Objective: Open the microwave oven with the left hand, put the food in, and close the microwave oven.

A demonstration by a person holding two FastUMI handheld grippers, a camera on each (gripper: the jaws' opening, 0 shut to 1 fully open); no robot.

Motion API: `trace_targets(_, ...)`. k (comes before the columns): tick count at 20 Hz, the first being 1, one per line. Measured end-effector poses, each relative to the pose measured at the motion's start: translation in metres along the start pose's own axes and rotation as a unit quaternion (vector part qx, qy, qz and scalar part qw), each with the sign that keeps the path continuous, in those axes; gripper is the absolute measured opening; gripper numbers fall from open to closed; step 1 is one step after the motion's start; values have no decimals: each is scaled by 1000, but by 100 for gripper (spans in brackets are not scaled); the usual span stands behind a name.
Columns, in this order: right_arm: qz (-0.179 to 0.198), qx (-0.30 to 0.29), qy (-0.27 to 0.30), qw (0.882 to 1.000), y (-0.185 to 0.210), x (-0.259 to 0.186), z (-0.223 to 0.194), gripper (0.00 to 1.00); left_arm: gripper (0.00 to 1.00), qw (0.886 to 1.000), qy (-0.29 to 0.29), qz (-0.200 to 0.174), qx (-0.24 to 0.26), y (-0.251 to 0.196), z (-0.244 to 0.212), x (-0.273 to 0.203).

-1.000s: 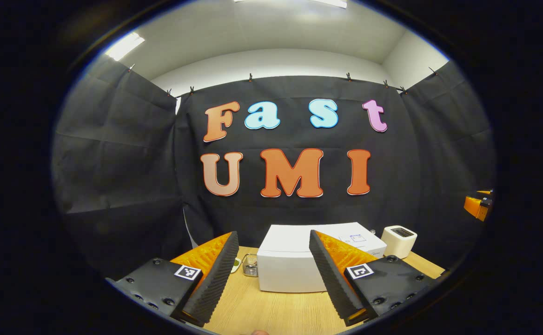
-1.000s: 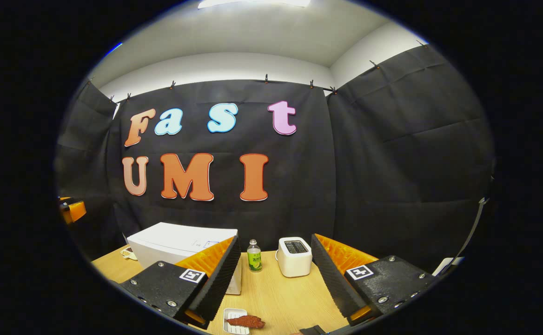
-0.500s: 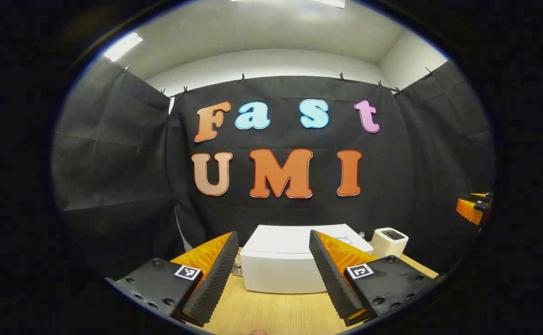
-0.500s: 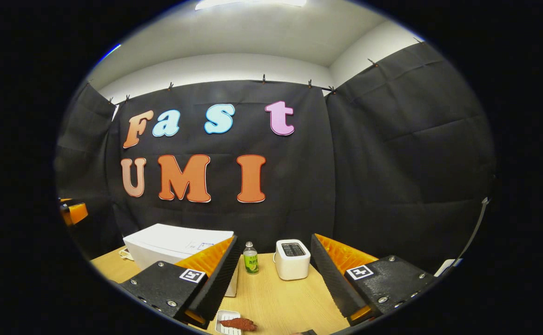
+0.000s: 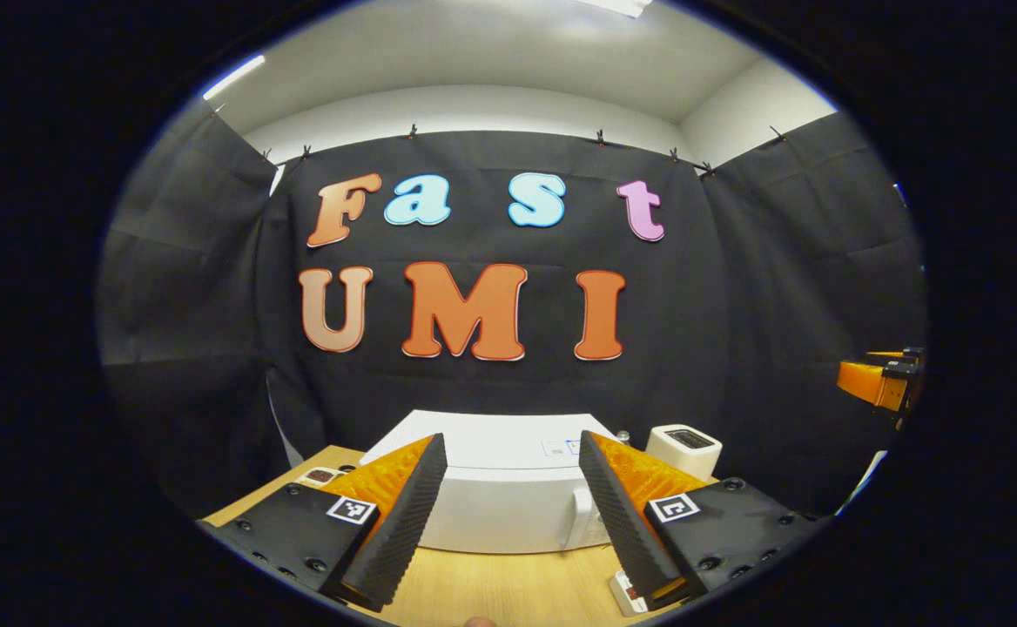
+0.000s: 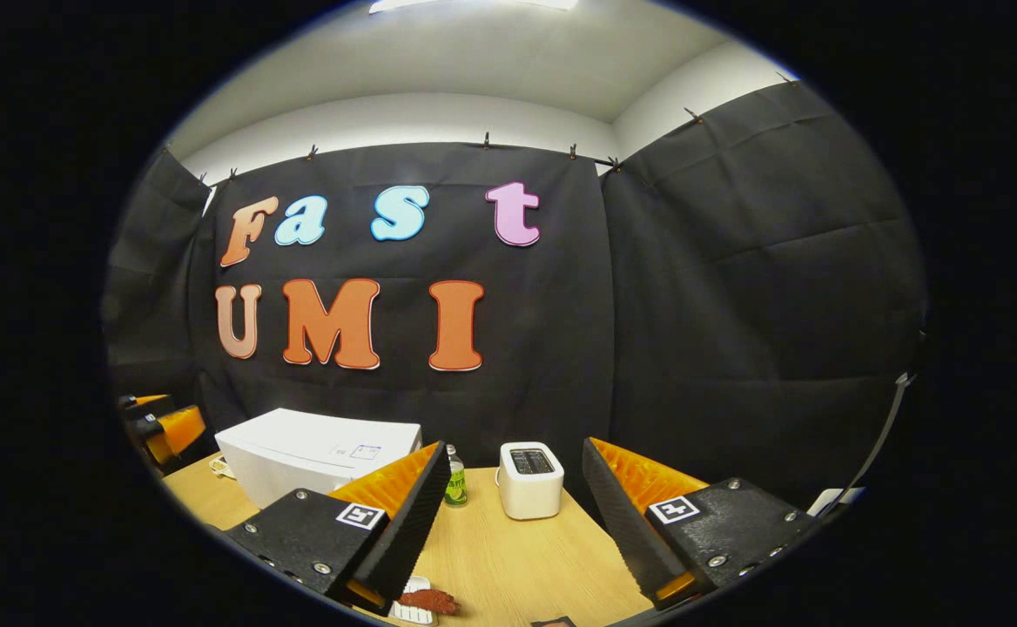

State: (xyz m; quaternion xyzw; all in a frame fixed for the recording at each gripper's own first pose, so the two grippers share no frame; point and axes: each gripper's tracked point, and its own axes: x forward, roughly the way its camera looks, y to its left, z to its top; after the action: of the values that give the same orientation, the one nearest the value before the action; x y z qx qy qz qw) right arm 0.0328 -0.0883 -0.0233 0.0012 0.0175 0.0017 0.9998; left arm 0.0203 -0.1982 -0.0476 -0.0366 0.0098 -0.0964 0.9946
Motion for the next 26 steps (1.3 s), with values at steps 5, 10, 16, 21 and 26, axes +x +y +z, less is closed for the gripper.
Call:
trace_targets(5,-9,-8,13,1000,-6,1,-7,95,95,1000,17,-18,-12,-24,-42,28)
trace_targets(10,-17,-23,29,999,-10,5,-16,95,95,998,52,-19,0,-36,-99,62)
trace_targets(16,-49,-43,53,996,-31,7,-29,95,98,995,79,-53,35,-67,-160,99)
trace_targets(21,-69,-53,68,994,-45,8,-35,95,95,994,102,-41,28,-73,-200,123)
trace_targets(26,-71,-64,82,992,-47,11,-42,95,95,995,95,-31,23,-75,-210,140)
